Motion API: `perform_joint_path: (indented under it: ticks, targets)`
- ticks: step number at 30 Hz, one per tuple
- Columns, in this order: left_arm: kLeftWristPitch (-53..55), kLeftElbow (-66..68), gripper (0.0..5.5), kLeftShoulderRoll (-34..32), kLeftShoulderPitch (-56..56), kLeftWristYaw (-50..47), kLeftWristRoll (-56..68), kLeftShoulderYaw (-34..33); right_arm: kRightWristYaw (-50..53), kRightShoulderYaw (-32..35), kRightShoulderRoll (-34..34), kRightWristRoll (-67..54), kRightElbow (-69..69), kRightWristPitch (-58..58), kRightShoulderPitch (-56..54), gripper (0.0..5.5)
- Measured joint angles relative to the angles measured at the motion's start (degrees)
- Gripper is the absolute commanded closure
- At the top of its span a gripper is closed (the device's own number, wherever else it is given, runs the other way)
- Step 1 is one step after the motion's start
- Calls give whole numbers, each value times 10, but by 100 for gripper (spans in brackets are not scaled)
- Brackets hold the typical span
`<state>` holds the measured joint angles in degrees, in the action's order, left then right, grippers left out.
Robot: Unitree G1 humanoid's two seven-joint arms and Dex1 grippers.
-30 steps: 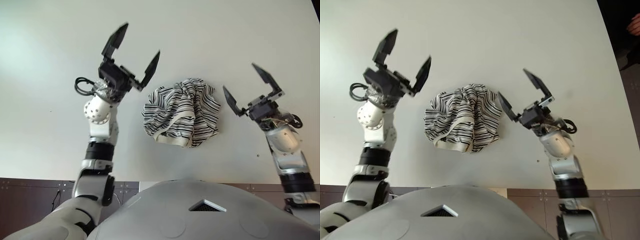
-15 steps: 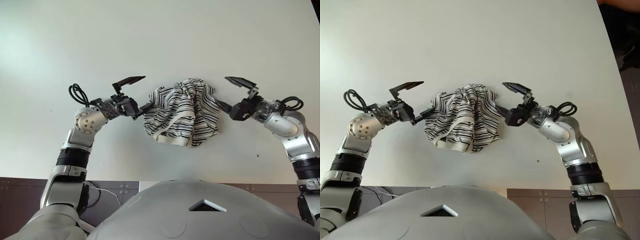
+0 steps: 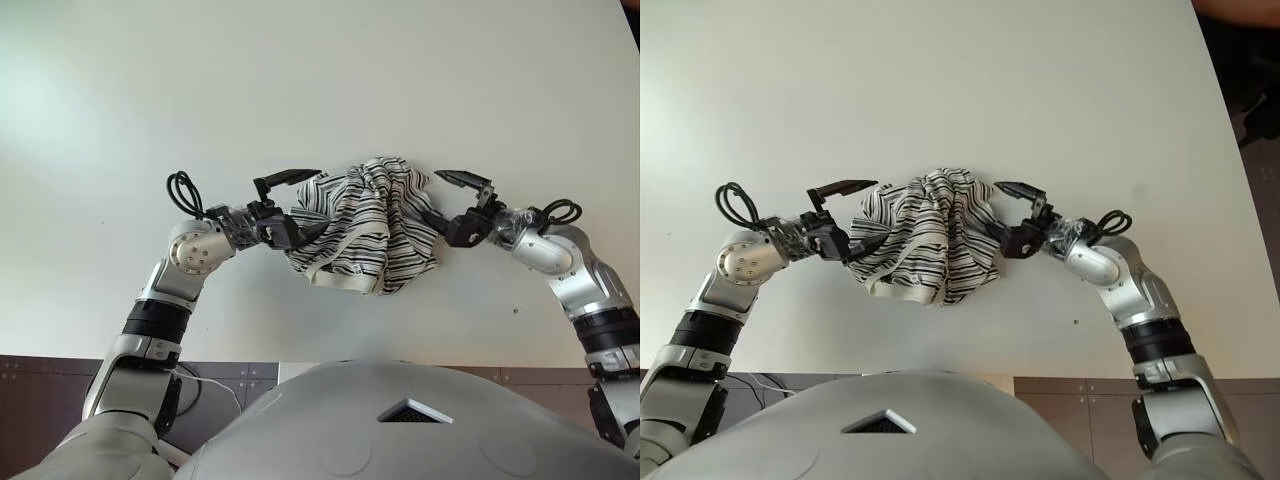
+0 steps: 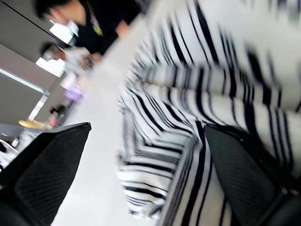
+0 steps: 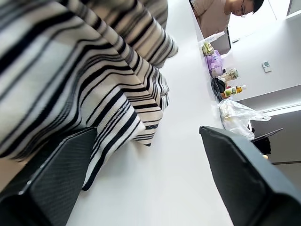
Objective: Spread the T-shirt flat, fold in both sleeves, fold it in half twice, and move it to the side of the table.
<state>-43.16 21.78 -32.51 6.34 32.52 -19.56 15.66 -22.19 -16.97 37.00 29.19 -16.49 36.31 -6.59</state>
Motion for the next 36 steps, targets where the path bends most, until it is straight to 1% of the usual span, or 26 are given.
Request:
perform_joint_path:
  ticks: [5, 9, 13, 18, 22, 24, 26, 29, 31, 32, 35, 36]
  targets:
    - [6, 51, 103, -2, 50, -62, -61, 22, 53, -33, -3, 39, -57, 17, -43, 147]
    - [24, 77, 103, -11, 59, -107, -67, 20, 98, -25, 9, 49, -110, 10, -62, 147]
    - [37, 103, 103, -8, 57, -165, -66, 15, 160, -29, 33, 99, -209, -29, -126, 147]
    - [29, 130, 103, -6, 70, -218, -82, 26, 230, -65, 13, 146, -351, -74, -230, 147]
    - [23, 133, 103, -6, 66, -238, -82, 28, 276, -78, -3, 157, -389, -81, -254, 147]
    - [24, 129, 103, -6, 63, -250, -83, 26, 291, -52, 6, 125, -334, -54, -227, 147]
    - [28, 127, 103, -7, 60, -260, -84, 24, 290, -9, 31, 76, -235, -30, -179, 147]
    - [41, 115, 103, -13, 53, -268, -85, 20, 243, 45, 70, -10, -73, -10, -80, 147]
    - [47, 107, 103, -16, 50, -268, -88, 18, 181, 40, 81, -58, 15, 0, -13, 147]
    - [49, 101, 103, -19, 45, -269, -88, 17, 139, 25, 93, -85, 65, 7, 34, 147]
    - [58, 72, 103, -22, 23, -276, -87, -1, 68, -1, 107, -90, 131, -3, 127, 147]
    - [66, 53, 103, -21, 14, -291, -82, -15, 55, -2, 108, -83, 134, -13, 138, 147]
